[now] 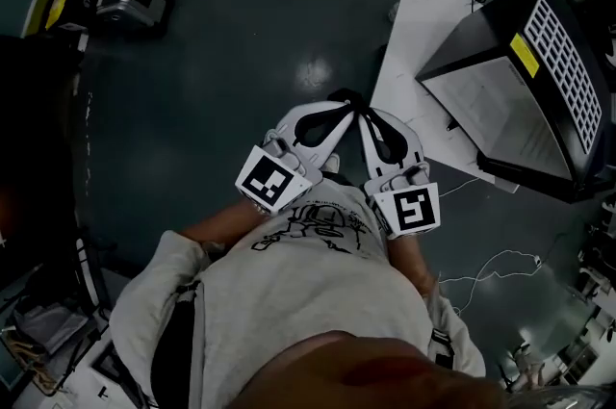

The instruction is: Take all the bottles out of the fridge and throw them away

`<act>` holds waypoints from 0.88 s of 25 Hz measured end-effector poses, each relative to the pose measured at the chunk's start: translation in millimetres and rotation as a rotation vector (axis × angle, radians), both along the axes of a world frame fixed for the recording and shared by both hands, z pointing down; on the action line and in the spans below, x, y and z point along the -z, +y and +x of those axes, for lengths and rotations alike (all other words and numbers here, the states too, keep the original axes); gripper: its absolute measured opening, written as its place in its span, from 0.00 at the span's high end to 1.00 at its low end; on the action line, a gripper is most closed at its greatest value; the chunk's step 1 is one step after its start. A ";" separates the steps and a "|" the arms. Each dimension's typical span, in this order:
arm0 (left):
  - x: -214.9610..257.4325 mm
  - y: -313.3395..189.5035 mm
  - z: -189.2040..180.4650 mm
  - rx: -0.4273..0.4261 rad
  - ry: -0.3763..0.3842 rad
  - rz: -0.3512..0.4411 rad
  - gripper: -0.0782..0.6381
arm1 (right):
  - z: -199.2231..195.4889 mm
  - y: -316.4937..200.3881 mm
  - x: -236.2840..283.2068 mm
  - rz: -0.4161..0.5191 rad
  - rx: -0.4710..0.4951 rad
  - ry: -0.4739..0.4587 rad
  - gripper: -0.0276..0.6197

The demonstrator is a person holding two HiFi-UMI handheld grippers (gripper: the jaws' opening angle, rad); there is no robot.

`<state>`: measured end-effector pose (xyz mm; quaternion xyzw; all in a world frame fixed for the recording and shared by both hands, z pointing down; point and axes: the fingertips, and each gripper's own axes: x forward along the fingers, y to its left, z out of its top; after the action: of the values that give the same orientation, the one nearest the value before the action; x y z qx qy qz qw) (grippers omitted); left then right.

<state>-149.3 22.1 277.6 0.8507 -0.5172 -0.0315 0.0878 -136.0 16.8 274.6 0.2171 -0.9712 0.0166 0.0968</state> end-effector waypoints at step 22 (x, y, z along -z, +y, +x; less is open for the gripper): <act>31.6 8.8 14.1 -0.032 -0.001 0.054 0.88 | 12.3 7.4 43.6 0.028 0.000 -0.048 0.94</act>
<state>-135.2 30.9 246.1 0.8609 -0.5027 -0.0435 0.0649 -123.8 24.3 231.0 0.2179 -0.9734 0.0084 0.0705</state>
